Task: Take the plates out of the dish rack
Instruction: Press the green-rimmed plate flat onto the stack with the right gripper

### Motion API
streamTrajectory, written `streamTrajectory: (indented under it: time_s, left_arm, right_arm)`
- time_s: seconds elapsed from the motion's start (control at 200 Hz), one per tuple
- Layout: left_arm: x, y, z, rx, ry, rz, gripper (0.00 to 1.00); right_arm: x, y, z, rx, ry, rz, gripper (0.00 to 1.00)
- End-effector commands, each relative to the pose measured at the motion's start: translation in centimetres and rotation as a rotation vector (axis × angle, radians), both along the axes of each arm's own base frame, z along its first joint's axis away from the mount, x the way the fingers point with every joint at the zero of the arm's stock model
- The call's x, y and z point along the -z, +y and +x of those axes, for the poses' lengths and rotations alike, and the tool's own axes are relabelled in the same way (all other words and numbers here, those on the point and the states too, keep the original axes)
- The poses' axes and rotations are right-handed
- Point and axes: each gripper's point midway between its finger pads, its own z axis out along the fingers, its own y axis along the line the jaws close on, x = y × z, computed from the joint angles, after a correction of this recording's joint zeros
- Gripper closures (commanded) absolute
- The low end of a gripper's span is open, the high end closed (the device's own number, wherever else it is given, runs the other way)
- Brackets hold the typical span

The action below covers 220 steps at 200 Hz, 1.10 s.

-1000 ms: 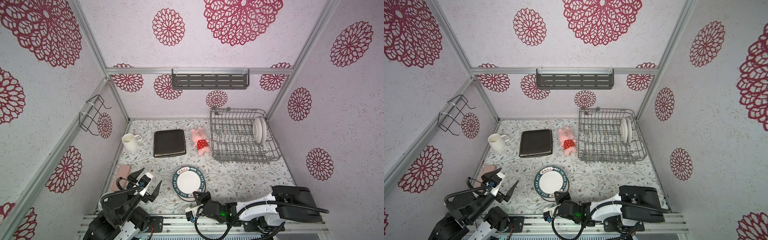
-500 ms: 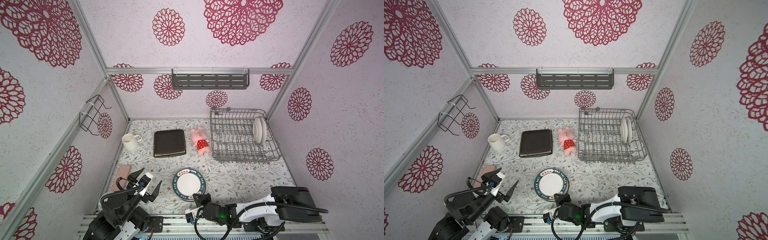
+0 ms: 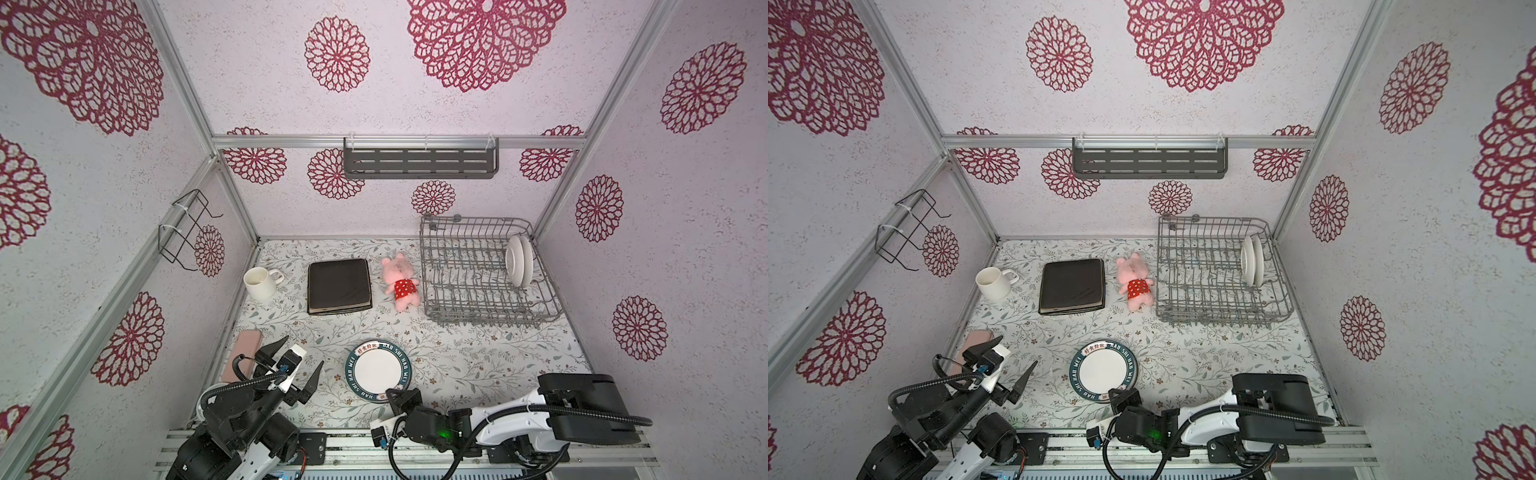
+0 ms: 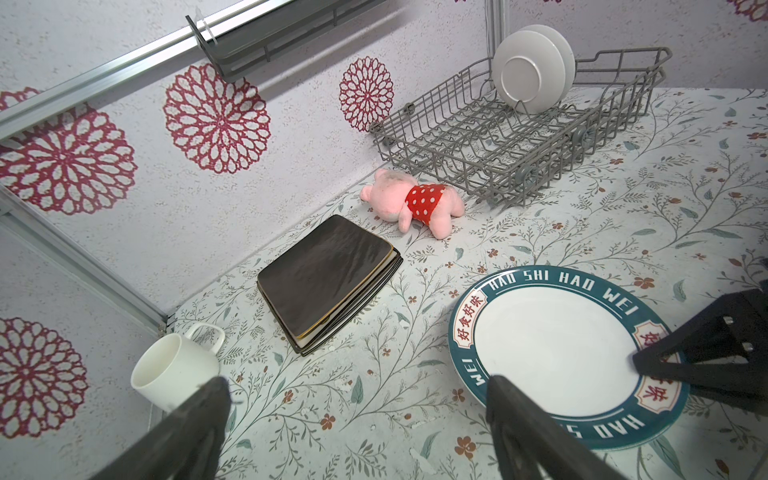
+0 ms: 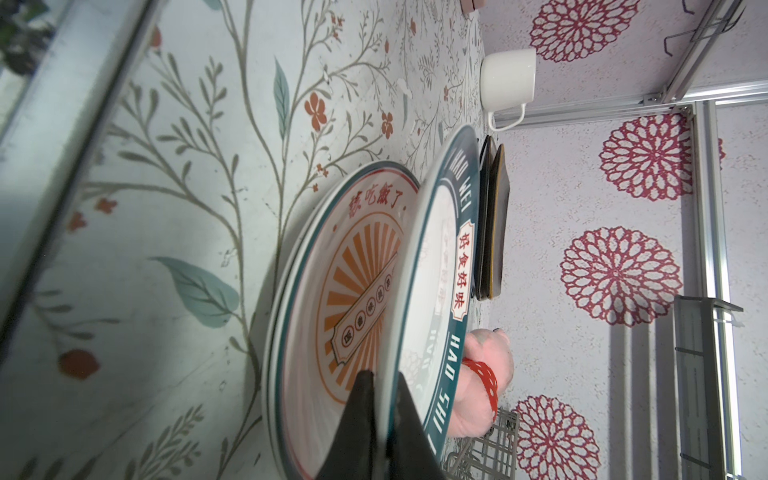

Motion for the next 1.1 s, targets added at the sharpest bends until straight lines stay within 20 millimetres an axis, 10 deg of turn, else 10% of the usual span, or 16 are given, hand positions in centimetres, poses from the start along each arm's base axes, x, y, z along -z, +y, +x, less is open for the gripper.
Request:
streamTrajectory:
  time_s: [0.0,0.68,0.861,1.096]
  left_arm:
    - [-0.24,-0.45,-0.13,0.029,-0.018,-0.001,0.03]
    - [-0.22,-0.4,-0.13,0.027,-0.017,0.0,0.03]
    - [-0.21,-0.49,-0.13,0.031,-0.016,0.0,0.03]
    - [-0.21,-0.48,-0.15,0.031,-0.016,0.0,0.03]
  right_arm:
    - [-0.87,0.12,0.35,0.041,-0.008,0.05,0.88]
    - [-0.1,-0.12,0.4,0.045,-0.013,0.012,0.78]
    - [-0.26,-0.03,0.43,0.049,-0.015,0.02,0.55]
    - [-0.04,-0.2,0.51,0.051,-0.02,0.006,0.53]
